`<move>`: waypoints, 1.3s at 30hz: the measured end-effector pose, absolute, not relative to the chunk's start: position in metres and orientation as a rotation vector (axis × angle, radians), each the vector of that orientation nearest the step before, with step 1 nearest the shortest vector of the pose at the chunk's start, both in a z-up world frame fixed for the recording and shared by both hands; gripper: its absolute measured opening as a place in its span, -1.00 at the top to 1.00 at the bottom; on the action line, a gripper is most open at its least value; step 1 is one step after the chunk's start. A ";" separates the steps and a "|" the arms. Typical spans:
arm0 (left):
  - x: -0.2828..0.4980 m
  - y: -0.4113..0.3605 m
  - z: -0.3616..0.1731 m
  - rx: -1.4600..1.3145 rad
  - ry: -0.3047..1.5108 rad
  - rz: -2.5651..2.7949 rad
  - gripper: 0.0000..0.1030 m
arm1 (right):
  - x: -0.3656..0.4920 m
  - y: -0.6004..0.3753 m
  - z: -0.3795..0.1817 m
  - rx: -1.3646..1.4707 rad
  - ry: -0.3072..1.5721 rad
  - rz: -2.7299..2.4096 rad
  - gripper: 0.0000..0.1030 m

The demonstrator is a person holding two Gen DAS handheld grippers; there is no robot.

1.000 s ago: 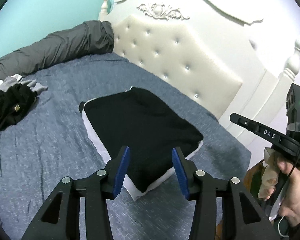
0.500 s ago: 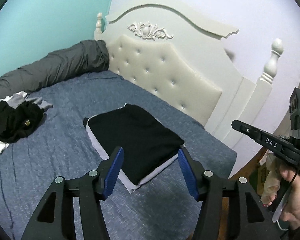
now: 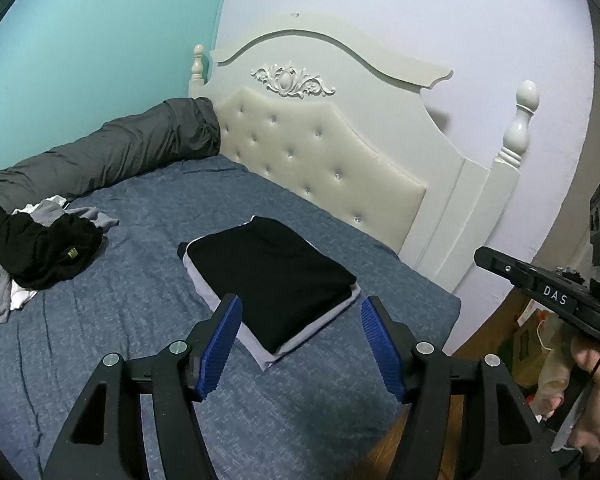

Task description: Fold clothes

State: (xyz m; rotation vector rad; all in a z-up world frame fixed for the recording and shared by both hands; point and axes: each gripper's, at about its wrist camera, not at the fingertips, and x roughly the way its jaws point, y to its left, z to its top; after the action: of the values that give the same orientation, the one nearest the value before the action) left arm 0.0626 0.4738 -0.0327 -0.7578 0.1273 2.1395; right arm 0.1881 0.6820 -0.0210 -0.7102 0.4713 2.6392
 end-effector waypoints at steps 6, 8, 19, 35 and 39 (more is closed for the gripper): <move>0.076 0.460 -0.026 -0.744 0.116 2.138 -0.35 | 0.204 0.664 -0.015 -0.697 0.462 2.648 0.97; 0.081 0.454 -0.025 -0.742 0.114 2.138 -0.35 | 0.209 0.657 -0.014 -0.695 0.455 2.650 0.96; 0.102 0.425 -0.024 -0.726 0.115 2.155 -0.50 | 0.231 0.624 -0.012 -0.684 0.444 2.650 0.44; 0.124 0.401 -0.025 -0.712 0.116 2.152 -0.72 | 0.253 0.597 -0.014 -0.669 0.424 2.612 -0.22; 0.126 0.396 -0.024 -0.709 0.107 2.160 -0.79 | 0.256 0.592 -0.014 -0.661 0.417 2.615 -0.43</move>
State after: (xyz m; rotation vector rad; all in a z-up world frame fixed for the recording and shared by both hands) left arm 0.1258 0.3956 -0.0242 -0.7087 0.1070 2.1602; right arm 0.2557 0.5922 -0.0136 -0.6608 0.4174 2.6148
